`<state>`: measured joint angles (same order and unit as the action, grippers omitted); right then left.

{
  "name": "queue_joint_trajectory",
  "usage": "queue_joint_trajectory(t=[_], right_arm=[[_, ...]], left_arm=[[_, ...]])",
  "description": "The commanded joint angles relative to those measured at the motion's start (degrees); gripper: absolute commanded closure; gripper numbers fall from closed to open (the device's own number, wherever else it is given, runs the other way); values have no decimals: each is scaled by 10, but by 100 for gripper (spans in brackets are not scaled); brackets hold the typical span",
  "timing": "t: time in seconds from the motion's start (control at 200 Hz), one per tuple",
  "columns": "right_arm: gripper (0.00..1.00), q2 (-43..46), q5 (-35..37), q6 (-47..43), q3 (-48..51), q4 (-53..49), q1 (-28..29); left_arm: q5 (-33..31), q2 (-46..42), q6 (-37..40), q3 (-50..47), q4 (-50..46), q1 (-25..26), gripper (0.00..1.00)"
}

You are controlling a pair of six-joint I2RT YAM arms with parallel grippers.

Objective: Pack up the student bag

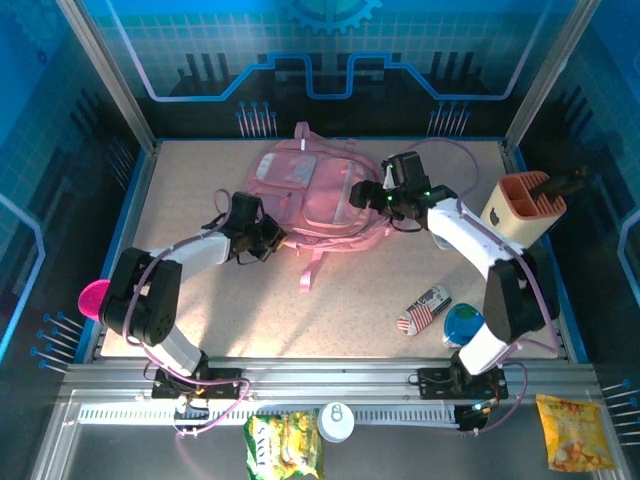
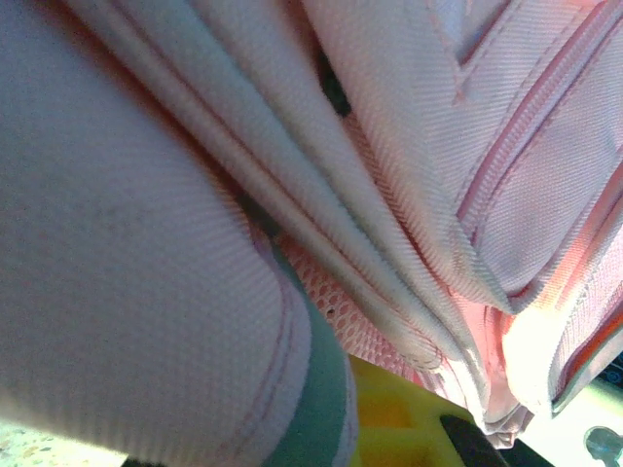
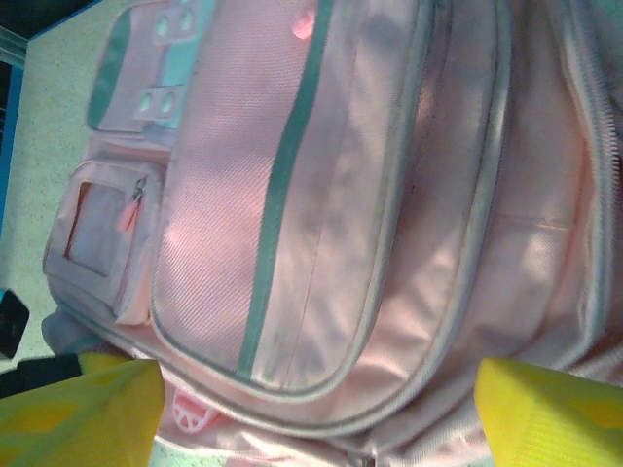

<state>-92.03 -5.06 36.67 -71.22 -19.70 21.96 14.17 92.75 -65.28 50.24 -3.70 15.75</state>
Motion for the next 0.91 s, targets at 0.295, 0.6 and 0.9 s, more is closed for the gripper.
queue_joint_trajectory(t=[0.295, 0.6, 0.9], right_arm=[[28, -5, 82, -50, 59, 41, 194], [53, -81, 77, -46, 39, 75, 237], [65, -146, 114, -33, 1, 80, 247]], left_arm=[[55, 9, -14, 43, 35, 17, 100], [61, -2, -8, 48, 31, 17, 100], [64, -7, -7, 48, 28, 17, 100]])
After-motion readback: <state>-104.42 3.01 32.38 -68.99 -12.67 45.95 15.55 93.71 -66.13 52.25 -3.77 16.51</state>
